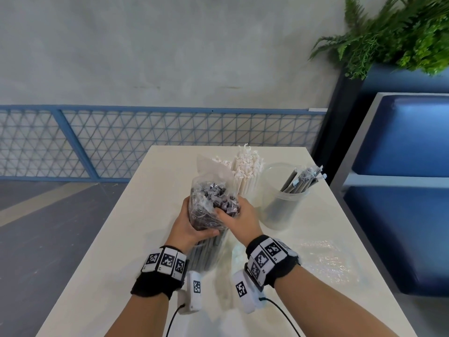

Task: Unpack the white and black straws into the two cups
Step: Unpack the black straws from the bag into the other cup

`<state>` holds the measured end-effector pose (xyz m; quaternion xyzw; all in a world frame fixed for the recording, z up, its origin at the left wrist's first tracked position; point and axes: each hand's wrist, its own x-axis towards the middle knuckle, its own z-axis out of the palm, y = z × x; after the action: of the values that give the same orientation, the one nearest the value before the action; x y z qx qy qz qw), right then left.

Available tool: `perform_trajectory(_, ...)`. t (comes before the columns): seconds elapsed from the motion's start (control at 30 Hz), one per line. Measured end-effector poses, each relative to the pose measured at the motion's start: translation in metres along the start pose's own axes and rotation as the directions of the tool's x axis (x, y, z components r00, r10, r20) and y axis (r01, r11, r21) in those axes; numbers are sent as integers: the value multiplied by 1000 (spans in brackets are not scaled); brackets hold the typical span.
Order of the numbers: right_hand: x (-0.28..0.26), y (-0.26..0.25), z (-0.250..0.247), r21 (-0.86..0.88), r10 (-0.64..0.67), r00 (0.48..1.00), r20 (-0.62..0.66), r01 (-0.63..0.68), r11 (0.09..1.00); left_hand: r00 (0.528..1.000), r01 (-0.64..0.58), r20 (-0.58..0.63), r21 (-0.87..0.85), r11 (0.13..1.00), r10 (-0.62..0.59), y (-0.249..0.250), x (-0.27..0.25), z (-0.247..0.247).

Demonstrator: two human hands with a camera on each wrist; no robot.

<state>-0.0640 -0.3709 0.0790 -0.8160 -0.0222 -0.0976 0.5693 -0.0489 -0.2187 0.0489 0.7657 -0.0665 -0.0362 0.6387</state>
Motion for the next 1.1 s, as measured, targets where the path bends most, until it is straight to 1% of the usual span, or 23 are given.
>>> perform_trajectory(0.17,9,2,-3,-153,40,999,2,-39,987,999,-34,-8,25,999,34,3,1,2)
perform_trajectory(0.23,10,2,-3,-192,39,999,-26,-43,980,999,-54,7,47,997,54,4,1,2)
perform_trajectory(0.37,9,-2,-3,-214,34,997,-72,-49,976,999,-49,3,52,997,49,4,2,3)
perform_trajectory(0.5,17,-1,-5,-199,59,996,-67,-71,977,999,-28,-14,47,999,29,2,4,4)
perform_trajectory(0.63,27,-10,-17,-90,69,990,-120,-81,993,1000,-27,-14,64,998,28,2,6,7)
perform_trajectory(0.7,31,-22,-28,28,68,988,-137,-65,998,1000,-24,-18,78,997,25,2,7,7)
perform_trajectory(0.73,34,-28,-34,126,75,989,-129,-59,990,1000,-21,-20,83,996,22,2,7,7)
perform_trajectory(0.8,40,-35,-42,275,82,988,-132,-43,961,1000,-15,-21,99,995,17,3,7,7)
perform_trajectory(0.87,43,-41,-48,362,56,989,-139,-2,932,1000,-11,-14,108,994,13,4,6,8)
perform_trajectory(0.97,40,-41,-50,492,21,996,-84,23,870,999,-23,-27,122,992,27,6,7,10)
perform_trajectory(1.03,35,-34,-46,470,28,999,-36,-8,883,998,-46,-41,118,992,51,6,7,11)
perform_trajectory(1.1,30,-26,-38,371,71,997,-39,-52,927,998,-48,-32,115,992,52,6,7,11)
